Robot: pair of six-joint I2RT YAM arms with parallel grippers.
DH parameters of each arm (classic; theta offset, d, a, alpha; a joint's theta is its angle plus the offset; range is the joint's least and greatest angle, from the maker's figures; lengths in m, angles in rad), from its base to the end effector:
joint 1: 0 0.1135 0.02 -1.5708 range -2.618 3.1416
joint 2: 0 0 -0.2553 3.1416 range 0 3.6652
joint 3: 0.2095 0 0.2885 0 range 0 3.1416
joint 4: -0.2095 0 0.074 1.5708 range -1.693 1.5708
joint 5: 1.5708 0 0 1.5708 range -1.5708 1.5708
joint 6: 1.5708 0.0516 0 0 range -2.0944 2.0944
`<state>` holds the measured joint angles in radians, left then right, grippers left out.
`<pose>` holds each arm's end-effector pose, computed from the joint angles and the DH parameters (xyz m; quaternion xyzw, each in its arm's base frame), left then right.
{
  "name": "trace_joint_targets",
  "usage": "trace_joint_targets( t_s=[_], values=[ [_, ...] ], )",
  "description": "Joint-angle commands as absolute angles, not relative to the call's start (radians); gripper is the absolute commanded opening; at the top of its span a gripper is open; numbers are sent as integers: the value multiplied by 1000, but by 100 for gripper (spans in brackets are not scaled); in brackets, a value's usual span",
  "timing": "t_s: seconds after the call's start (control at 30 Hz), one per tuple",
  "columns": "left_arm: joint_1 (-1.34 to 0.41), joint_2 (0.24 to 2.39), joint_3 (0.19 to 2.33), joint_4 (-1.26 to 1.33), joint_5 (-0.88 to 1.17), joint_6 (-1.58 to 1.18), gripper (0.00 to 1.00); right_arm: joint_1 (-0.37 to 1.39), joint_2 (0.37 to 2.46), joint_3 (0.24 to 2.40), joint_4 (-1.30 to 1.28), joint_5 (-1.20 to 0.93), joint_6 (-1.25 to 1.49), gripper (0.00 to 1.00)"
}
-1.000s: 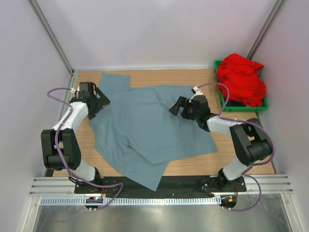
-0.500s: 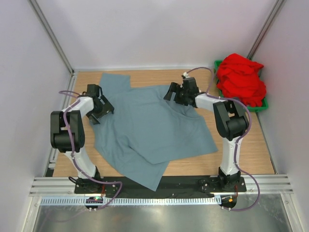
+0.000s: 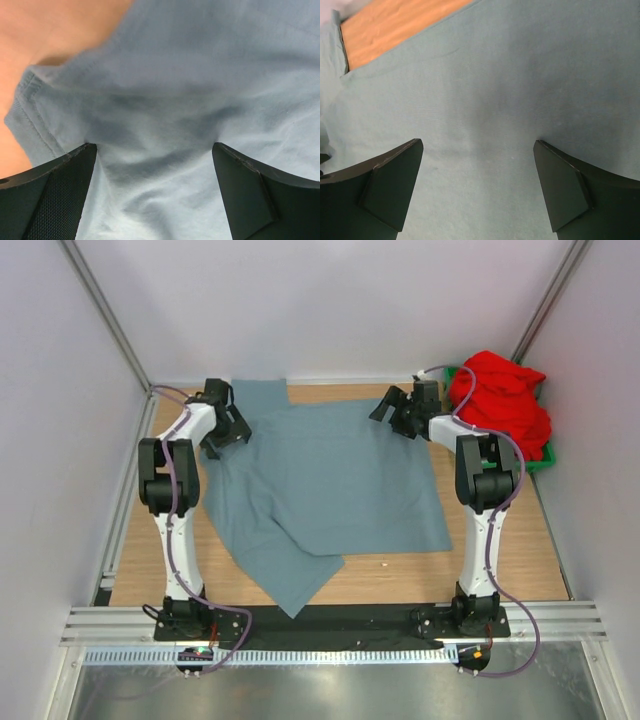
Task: Fold and stack the t-shirts
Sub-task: Flatten the tshirt out
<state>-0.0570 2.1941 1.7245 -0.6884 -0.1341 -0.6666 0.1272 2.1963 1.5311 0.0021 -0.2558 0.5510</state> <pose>0.4976 -0.0215 0.1320 -0.3062 0.9274 -0.0110 0.2144 0.5203 0.0797 0.1172 0.1328 0.8832 0.2528 0.3720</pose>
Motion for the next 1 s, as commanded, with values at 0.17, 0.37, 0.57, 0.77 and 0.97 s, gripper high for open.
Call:
trace_joint_targets(
  t_s=[0.17,0.37,0.57,0.77,0.97],
  values=[
    [-89,2378,2109,-936,-147,-598,100,74,2356,1716,-147,-342,538,100],
    [-109,2068,1958,-989,-270,-584,100,133,2195,1674,-234,-316,482,100],
    [-176,1617,1628,-1032,-301,-621,100,185,1876,1602,-362,-250,474,100],
    [-461,1214,1160,-1000,-224,-794,100,256,1510,1358,-483,-108,515,100],
    [-850,922,770,-933,-238,-1155,99,317,1083,1030,-552,-68,647,100]
  ],
)
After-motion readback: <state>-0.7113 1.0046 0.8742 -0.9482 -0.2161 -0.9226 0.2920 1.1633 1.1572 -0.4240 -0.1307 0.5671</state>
